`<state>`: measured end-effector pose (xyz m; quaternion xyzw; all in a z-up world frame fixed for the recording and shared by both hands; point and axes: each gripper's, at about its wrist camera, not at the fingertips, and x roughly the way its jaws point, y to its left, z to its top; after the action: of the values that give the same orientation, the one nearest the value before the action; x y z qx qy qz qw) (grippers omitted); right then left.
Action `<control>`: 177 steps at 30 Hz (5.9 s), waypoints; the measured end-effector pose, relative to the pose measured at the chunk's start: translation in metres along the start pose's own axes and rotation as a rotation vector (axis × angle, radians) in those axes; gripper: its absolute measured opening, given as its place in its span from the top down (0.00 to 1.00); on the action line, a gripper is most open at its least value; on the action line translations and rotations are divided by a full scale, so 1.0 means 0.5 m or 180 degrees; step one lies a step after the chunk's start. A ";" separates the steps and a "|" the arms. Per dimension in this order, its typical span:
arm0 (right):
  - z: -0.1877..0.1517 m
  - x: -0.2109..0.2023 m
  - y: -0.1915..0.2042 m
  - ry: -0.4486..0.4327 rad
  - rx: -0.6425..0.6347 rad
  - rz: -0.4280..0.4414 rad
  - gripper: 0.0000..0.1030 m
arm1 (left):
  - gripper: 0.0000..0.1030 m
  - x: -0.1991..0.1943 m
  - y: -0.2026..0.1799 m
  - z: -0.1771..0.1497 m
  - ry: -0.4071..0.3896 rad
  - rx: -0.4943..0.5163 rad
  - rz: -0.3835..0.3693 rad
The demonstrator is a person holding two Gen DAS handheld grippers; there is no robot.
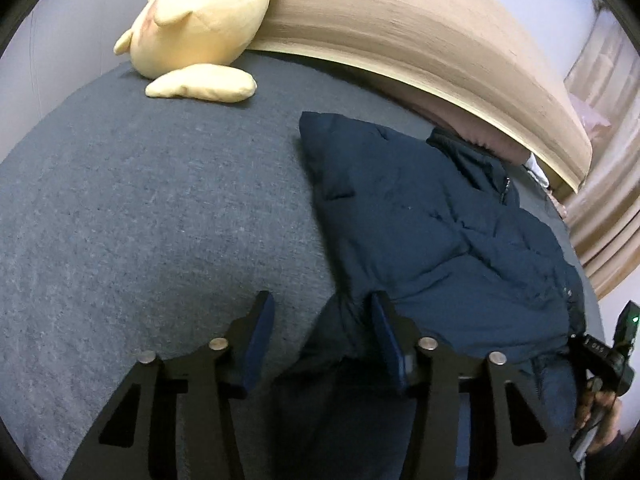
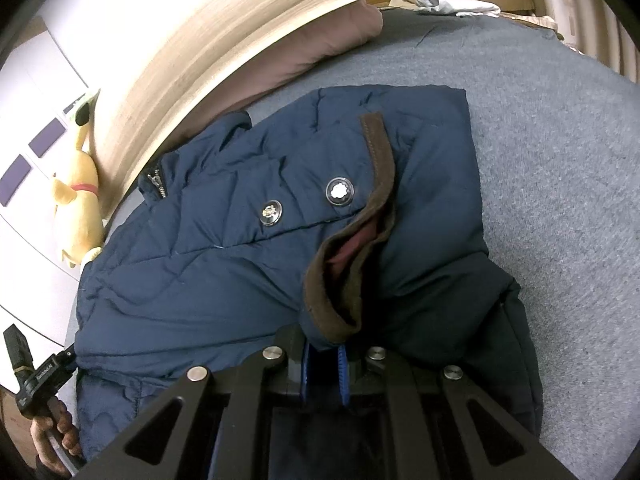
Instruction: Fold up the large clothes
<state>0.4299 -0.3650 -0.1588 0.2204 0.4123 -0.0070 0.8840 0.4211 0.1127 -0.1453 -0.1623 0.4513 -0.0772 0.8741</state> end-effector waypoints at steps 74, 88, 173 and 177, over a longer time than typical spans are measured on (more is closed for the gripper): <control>0.045 -0.098 -0.113 0.0259 0.0177 0.0441 0.28 | 0.30 0.155 -0.475 -0.092 -0.0198 0.1183 0.0270; 0.043 -0.116 -0.063 -0.0049 -0.0038 0.0218 0.15 | 0.23 0.050 -0.248 -0.049 -0.0116 0.0471 0.0867; -0.436 -0.422 -0.260 0.0432 0.1018 0.1436 0.12 | 0.11 -0.337 0.085 -0.444 0.0792 -0.1159 -0.2153; -0.435 -0.429 -0.259 0.0427 0.1006 0.1458 0.11 | 0.11 -0.345 0.058 -0.450 0.0858 -0.1044 -0.2305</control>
<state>0.1056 -0.4325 -0.1740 0.4428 0.4031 0.1432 0.7879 0.1371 0.1402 -0.1452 -0.4359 0.4817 -0.3272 0.6862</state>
